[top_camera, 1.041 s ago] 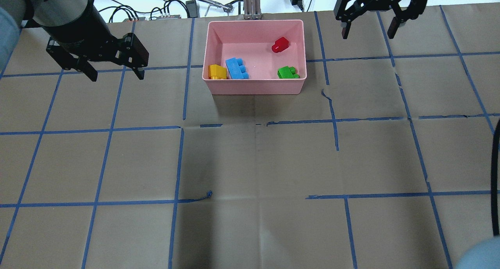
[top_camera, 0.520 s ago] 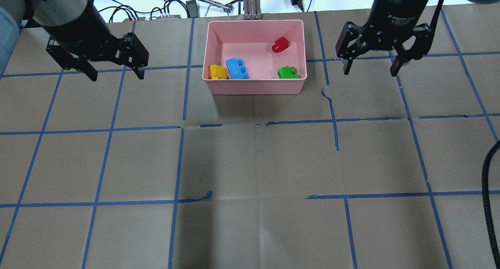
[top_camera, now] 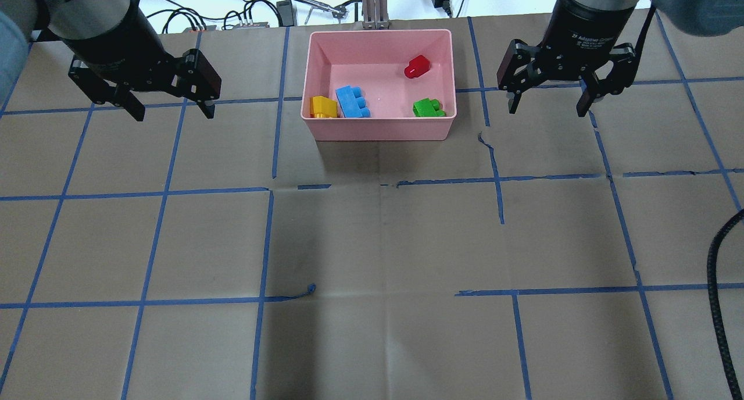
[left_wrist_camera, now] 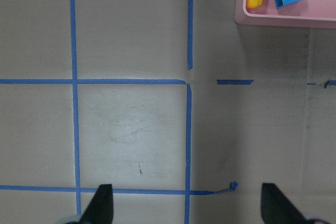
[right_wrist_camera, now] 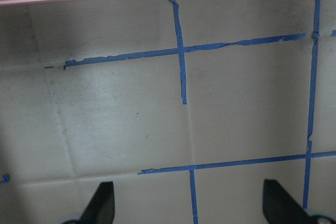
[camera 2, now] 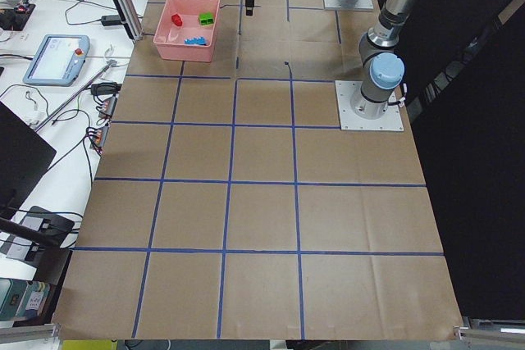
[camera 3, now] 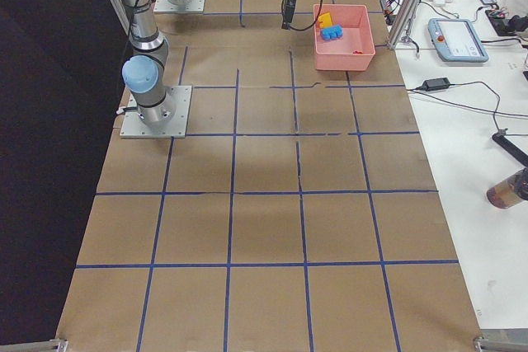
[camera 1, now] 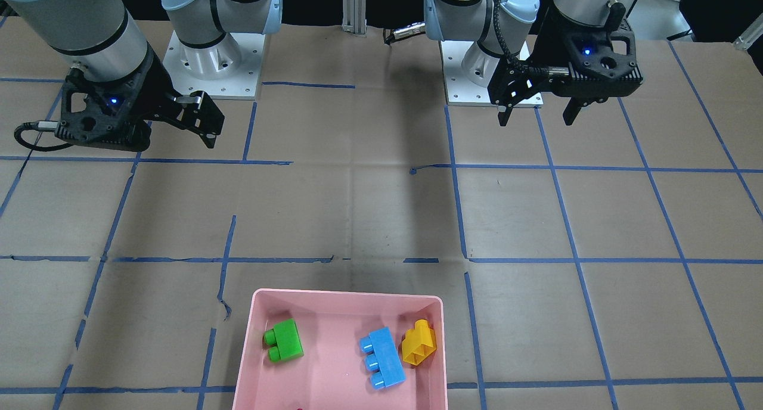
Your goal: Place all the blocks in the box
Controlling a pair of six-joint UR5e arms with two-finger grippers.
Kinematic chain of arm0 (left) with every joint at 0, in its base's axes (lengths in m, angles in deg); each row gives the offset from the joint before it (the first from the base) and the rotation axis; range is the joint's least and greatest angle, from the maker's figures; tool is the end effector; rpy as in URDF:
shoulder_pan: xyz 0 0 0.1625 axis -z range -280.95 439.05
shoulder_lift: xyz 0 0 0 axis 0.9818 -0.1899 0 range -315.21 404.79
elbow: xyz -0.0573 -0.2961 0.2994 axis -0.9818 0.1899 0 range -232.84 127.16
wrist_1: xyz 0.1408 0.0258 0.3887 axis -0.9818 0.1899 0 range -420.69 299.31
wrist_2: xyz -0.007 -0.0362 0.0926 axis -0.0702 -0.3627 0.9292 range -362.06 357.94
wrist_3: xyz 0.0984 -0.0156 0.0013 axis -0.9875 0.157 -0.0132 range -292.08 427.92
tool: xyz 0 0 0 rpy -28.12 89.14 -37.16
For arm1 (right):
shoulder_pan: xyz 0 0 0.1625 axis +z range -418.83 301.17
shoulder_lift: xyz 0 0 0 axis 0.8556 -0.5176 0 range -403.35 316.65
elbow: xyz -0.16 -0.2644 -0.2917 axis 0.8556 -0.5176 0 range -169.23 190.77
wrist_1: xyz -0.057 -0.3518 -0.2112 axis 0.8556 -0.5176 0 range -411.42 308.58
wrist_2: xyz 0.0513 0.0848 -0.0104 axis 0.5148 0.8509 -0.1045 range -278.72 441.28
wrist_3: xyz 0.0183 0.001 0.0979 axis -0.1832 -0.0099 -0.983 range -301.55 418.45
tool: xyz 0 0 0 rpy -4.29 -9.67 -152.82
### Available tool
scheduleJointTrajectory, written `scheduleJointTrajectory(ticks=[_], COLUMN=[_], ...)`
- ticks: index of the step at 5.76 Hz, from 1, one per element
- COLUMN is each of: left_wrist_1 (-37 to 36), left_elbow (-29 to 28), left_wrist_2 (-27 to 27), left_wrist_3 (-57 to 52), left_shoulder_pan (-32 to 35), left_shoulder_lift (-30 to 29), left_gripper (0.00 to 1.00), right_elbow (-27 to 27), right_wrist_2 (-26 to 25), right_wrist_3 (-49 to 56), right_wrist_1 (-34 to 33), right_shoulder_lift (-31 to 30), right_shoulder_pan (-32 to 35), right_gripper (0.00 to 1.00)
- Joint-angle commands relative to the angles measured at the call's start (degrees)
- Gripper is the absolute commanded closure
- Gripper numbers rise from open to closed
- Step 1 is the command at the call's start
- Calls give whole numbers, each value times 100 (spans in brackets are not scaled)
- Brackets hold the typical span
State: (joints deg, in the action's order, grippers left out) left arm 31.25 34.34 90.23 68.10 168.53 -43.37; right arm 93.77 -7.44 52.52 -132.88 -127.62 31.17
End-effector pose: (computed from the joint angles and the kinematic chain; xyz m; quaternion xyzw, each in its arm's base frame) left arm -0.1249 -0.4826 0.5245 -0.0066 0.9995 -0.0237 0.0200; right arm 0.1355 -0.5208 0.4826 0.0523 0.9966 0.0639 0.0079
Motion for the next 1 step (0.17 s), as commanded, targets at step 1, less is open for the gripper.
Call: scheduleJointTrajectory(ticks=[1], left_wrist_1=[0], left_elbow=[-8], left_wrist_2=[0], left_wrist_3=[0], left_shoulder_pan=[0], left_shoulder_lift=[0], left_gripper=[1], right_elbow=[6], right_wrist_2=[-5], right_wrist_3=[31], right_wrist_1=[-2], right_shoulder_lift=[7], right_shoulder_pan=[0], right_gripper=[1])
